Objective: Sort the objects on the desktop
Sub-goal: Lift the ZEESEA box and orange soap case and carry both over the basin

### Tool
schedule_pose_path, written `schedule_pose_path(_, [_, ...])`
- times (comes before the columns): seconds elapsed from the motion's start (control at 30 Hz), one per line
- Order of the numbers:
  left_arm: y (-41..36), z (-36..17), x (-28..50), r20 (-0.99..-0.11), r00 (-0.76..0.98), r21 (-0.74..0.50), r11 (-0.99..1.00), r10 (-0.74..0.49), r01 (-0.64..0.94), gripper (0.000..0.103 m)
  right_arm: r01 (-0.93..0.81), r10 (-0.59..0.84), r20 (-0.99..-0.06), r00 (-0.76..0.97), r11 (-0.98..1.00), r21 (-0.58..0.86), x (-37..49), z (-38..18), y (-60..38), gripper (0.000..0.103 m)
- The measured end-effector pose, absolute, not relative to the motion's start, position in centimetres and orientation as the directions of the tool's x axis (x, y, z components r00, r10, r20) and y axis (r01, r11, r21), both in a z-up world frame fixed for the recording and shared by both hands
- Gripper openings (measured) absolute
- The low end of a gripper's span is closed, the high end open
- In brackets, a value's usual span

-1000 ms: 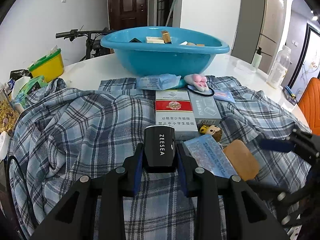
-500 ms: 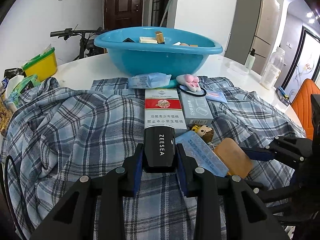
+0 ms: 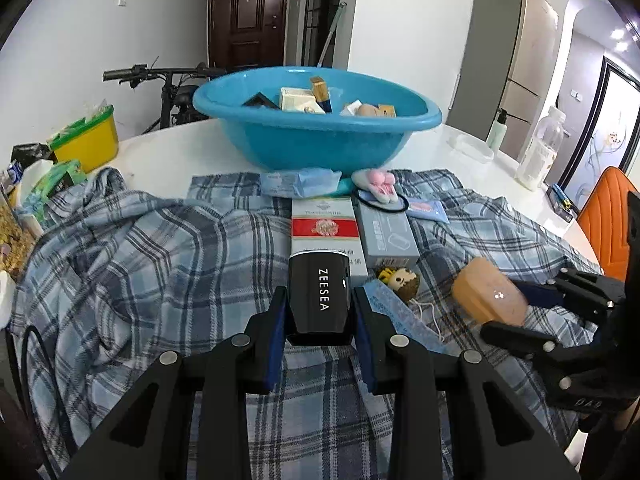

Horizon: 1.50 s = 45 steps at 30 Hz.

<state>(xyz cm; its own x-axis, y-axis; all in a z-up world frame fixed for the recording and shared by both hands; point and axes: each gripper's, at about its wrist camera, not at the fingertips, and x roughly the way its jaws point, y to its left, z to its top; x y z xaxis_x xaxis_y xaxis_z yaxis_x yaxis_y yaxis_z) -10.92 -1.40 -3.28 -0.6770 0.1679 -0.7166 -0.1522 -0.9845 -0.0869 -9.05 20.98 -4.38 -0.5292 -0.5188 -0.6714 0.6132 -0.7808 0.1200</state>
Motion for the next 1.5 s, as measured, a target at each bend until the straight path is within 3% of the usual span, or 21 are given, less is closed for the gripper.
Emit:
schedule_pose_path(0.8, [-0.7, 4.1, -13.4, -0.635, -0.755, -0.047, -0.984, 0.161, -0.170, 0.033, 0.630, -0.600, -0.501, -0.623, -0.765, 0.134, -13.1, 3.3, 22.5, 0.043])
schedule_pose_path(1.13, [-1.0, 9.2, -17.1, -0.562, -0.817, -0.001, -0.988, 0.129, -0.155, 0.033, 0.644, -0.628, -0.398, -0.669, -0.757, 0.111, -18.8, 9.7, 20.9, 0.043])
schedule_pose_path(1.5, [-1.7, 13.8, -23.1, -0.491, -0.865, 0.013, -0.991, 0.107, -0.130, 0.033, 0.636, -0.624, -0.365, -0.691, -0.765, 0.102, -24.3, 13.1, 19.6, 0.043])
